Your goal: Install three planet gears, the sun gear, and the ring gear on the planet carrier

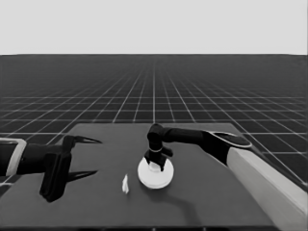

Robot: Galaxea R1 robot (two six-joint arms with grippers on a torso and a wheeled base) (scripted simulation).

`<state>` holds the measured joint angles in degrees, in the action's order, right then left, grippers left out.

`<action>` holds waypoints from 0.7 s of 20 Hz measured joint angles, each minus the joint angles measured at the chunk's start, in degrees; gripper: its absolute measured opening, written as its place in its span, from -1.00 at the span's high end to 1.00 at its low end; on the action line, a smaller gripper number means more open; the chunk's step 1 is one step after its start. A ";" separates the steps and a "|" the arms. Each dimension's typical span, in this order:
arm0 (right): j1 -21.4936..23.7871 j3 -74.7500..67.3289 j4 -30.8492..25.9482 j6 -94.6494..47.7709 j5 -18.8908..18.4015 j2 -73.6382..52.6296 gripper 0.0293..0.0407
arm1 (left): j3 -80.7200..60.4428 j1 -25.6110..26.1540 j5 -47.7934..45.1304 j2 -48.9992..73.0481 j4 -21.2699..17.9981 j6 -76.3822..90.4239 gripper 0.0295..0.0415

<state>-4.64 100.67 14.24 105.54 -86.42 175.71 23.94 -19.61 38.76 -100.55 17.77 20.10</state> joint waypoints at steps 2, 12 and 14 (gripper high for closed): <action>0.00 0.00 0.01 0.16 0.00 0.00 -0.61 | 0.00 0.00 0.00 0.00 0.00 0.00 -0.49; 5.66 -2.87 -4.47 -24.33 -1.65 -0.62 -0.62 | 0.00 0.00 0.00 0.00 0.00 0.00 -0.49; 6.16 -3.01 -4.94 -26.65 -1.68 -0.66 -0.61 | 0.00 0.00 0.00 0.00 0.00 0.00 -0.49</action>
<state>1.52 97.67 9.31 78.90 -88.09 175.05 23.94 -19.61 38.76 -100.55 17.77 20.10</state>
